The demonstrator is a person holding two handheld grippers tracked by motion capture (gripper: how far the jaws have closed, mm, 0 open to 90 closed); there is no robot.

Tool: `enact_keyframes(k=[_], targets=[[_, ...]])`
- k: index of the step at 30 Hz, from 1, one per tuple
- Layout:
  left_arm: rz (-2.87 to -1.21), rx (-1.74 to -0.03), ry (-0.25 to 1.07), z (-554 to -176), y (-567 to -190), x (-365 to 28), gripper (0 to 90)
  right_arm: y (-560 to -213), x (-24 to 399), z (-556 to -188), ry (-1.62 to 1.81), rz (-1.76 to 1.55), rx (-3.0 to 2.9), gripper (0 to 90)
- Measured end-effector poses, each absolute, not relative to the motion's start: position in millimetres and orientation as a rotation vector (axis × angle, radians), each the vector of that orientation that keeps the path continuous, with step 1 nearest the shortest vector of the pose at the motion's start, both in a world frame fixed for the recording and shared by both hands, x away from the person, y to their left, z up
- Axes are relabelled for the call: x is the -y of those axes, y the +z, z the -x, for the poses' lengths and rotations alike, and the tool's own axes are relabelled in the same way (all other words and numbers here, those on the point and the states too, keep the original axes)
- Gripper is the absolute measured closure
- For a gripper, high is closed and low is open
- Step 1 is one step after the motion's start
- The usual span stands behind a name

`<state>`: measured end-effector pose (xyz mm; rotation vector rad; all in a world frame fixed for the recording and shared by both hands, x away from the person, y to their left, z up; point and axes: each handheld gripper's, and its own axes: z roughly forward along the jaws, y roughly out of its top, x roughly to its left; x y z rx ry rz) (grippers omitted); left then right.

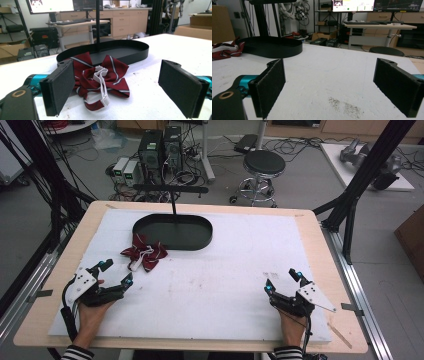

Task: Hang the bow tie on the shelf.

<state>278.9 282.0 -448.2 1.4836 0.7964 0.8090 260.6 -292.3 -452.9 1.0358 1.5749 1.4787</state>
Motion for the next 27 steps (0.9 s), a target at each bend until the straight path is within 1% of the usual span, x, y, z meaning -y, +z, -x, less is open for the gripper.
enact_keyframes(k=[8, 10, 16, 27], targets=[[-1.598, -0.765, 0.729, -291.2, -423.0, -279.1, 14.3, -453.0, 292.1, -260.8, 1.474, -1.029, -1.573, 9.7], [-1.625, -0.762, 0.683, -294.9, -416.6, -278.3, 14.7, -453.1, 292.1, -260.8, 1.474, -1.029, -1.573, 9.7], [-1.682, -0.765, 0.658, -307.3, -402.8, -277.2, 14.7, -453.0, 292.0, -260.8, 1.472, -1.028, -1.574, 9.7], [-1.878, -0.773, 0.618, -332.7, -389.4, -261.6, 14.7, -453.1, 292.1, -260.6, 1.476, -1.034, -1.573, 9.6]])
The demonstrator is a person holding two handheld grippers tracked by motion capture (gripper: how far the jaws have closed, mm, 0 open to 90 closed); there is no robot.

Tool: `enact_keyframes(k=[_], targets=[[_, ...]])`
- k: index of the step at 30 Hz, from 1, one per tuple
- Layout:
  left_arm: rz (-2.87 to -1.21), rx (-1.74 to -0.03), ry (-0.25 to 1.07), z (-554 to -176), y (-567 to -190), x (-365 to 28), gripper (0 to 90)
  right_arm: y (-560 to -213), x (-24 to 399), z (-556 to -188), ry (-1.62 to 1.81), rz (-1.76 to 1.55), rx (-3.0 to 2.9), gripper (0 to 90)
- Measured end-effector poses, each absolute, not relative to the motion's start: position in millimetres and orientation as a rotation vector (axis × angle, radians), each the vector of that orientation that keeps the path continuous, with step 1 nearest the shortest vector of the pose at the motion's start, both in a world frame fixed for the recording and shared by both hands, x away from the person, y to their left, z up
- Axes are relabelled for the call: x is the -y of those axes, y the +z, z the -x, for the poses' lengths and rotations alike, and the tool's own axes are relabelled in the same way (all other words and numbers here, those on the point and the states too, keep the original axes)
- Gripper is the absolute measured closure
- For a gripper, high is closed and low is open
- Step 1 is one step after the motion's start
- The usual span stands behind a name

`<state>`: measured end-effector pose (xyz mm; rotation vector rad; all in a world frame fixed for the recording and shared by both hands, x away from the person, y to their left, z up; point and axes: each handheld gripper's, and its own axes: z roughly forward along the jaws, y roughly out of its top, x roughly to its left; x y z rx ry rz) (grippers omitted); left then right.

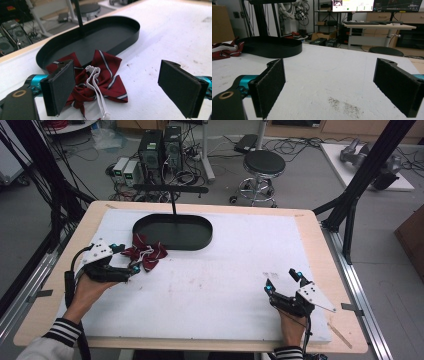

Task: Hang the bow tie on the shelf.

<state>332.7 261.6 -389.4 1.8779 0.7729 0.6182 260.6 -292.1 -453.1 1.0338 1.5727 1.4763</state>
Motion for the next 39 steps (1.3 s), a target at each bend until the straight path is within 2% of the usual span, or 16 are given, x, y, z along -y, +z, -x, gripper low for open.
enact_keyframes(k=[5, 12, 15, 31, 39], targets=[[-1.998, -0.812, 0.596, -346.8, -385.9, -255.1, 15.1, -453.1, 292.2, -260.4, 1.479, -1.036, -1.569, 9.7], [-2.084, -0.876, 0.552, -365.7, -380.4, -249.7, 16.5, -453.1, 292.7, -260.4, 1.482, -1.031, -1.566, 9.7], [-2.134, -0.904, 0.526, -376.5, -379.7, -247.7, 19.6, -453.2, 292.8, -260.4, 1.482, -1.036, -1.564, 9.7], [-2.278, -1.026, 0.431, -402.9, -376.6, -238.4, 27.0, -453.2, 292.9, -259.8, 1.487, -1.048, -1.558, 9.7], [-2.362, -1.025, 0.415, -404.9, -373.3, -228.0, 38.5, -453.3, 293.0, -259.9, 1.486, -1.045, -1.558, 9.7]])
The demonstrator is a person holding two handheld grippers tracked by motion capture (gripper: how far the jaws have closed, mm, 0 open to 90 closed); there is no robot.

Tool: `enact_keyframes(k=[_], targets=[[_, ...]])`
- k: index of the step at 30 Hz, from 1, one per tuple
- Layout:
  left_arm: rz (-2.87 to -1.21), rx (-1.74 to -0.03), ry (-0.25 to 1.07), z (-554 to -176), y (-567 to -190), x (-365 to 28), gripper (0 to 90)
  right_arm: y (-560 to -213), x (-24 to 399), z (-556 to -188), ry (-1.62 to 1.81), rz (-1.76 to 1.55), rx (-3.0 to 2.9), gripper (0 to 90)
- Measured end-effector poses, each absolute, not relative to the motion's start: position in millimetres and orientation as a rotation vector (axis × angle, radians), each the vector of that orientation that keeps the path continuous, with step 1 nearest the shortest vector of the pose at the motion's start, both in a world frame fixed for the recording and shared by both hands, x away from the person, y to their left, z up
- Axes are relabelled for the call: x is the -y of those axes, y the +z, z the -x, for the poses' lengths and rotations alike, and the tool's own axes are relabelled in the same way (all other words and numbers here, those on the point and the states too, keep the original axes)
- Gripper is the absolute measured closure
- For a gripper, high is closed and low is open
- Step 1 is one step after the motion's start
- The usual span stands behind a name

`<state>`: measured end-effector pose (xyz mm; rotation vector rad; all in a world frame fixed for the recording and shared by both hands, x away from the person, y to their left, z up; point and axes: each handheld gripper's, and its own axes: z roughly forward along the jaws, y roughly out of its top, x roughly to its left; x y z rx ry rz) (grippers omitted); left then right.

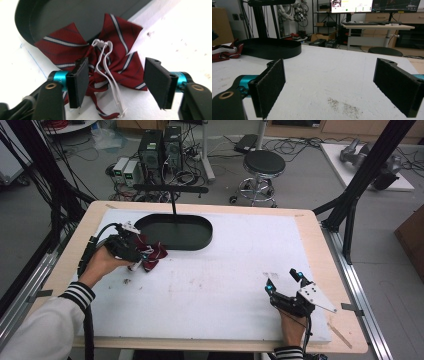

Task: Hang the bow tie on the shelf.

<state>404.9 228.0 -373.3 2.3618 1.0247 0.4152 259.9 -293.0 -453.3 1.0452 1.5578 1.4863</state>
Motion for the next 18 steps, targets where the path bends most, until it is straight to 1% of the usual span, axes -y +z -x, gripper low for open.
enact_keyframes(k=[6, 8, 13, 17, 18], targets=[[-2.438, -1.077, 0.396, -413.0, -378.7, -221.6, 40.7, -453.3, 293.2, -259.9, 1.487, -1.047, -1.556, 9.7], [-2.453, -1.099, 0.366, -416.5, -380.1, -220.8, 44.7, -453.3, 293.0, -259.7, 1.488, -1.05, -1.557, 9.7], [-2.49, -1.139, 0.368, -421.0, -382.4, -217.2, 45.8, -453.3, 293.2, -259.8, 1.489, -1.047, -1.554, 9.7], [-2.513, -1.156, 0.352, -422.9, -384.5, -214.3, 50.7, -453.4, 293.2, -259.8, 1.487, -1.043, -1.551, 9.7], [-2.513, -1.159, 0.35, -423.0, -385.0, -213.4, 50.7, -453.4, 293.2, -259.8, 1.487, -1.043, -1.551, 9.7]])
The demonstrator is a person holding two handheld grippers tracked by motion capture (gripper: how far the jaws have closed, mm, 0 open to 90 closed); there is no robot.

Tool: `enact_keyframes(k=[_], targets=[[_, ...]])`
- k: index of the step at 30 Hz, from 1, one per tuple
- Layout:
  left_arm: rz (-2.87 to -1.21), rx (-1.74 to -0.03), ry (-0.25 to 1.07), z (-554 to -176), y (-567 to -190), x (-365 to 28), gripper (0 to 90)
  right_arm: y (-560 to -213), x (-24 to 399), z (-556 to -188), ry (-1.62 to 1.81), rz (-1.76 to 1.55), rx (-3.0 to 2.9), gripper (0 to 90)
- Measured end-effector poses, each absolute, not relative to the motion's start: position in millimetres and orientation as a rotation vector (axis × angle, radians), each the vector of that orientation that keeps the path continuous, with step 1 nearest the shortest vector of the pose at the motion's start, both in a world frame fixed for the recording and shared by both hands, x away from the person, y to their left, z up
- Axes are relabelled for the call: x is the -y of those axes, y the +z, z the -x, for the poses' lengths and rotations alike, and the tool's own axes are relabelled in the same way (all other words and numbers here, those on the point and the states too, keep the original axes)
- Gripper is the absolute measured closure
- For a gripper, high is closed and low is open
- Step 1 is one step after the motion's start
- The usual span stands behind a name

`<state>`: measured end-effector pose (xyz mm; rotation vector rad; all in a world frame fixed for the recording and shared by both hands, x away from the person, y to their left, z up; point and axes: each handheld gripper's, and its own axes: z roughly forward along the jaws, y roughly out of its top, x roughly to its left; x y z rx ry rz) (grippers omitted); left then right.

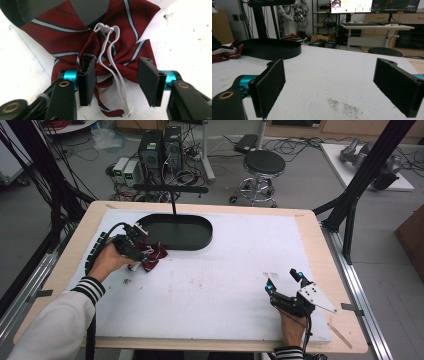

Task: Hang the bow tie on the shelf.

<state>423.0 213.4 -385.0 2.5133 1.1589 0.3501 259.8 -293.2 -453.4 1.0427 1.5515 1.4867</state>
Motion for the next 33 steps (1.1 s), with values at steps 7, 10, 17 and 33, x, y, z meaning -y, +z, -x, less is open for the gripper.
enact_keyframes(k=[7, 10, 17, 33], targets=[[-2.518, -1.237, 0.308, -426.4, -387.4, -209.4, 54.8, -453.3, 293.3, -259.8, 1.485, -1.041, -1.55, 9.7], [-2.519, -1.27, 0.29, -428.6, -388.4, -209.0, 58.1, -453.4, 293.1, -259.6, 1.484, -1.041, -1.551, 9.7], [-2.521, -1.298, 0.301, -430.7, -389.1, -209.4, 65.5, -453.4, 293.2, -259.6, 1.484, -1.041, -1.549, 9.7], [-2.575, -1.287, 0.357, -429.0, -390.3, -198.2, 70.0, -453.4, 293.7, -260.0, 1.482, -1.035, -1.547, 9.7]])
